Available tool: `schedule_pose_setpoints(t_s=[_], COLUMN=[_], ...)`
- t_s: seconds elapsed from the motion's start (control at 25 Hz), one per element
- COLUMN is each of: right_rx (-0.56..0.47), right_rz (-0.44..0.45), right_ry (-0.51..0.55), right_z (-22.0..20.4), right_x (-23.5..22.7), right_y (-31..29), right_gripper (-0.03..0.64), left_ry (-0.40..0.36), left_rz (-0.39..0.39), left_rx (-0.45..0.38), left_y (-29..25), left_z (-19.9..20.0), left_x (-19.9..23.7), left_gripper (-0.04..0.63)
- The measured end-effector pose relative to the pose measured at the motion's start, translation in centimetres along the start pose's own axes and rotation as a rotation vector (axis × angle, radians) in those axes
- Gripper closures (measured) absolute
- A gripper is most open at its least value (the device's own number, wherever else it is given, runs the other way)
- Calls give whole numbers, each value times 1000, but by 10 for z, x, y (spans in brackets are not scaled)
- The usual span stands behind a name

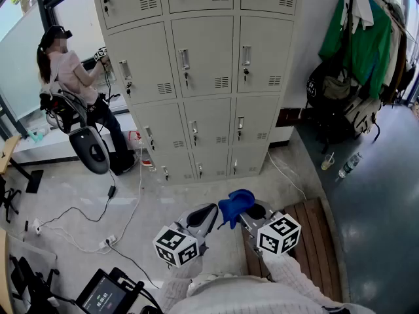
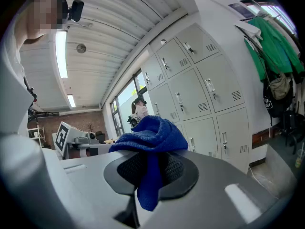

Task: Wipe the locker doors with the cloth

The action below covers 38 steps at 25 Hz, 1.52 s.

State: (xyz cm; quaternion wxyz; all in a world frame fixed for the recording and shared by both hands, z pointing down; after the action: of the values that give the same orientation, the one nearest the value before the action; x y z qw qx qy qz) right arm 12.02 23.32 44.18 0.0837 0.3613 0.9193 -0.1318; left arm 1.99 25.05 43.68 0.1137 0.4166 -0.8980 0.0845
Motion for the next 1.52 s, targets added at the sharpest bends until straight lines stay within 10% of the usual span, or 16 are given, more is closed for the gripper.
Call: schedule_pose_setpoints(t_s=[0.48, 1.52], right_rx=[8, -117], right_rz=[21, -107], right_ry=[-18, 48], right_z=[0, 123], right_x=[-40, -144], right_y=[-34, -320], right_gripper=[566, 566], left_ry=[5, -128], left_rz=[18, -102], left_rx=[-23, 2], left_y=[-40, -146], left_z=[4, 130], left_x=[40, 324], left_gripper=[588, 588])
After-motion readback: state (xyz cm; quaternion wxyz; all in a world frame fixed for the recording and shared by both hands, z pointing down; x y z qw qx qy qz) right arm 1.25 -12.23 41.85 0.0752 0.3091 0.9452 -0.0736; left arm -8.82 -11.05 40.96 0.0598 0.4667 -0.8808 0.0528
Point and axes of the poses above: the fingertips, and each gripper's own axes: y backward along the fingers, x to its left, z out of its top, the point moved 3 cm from there along y, backward along the fingers, and after that the axes turned 7 degrees about -z, right-handed, at the moved point
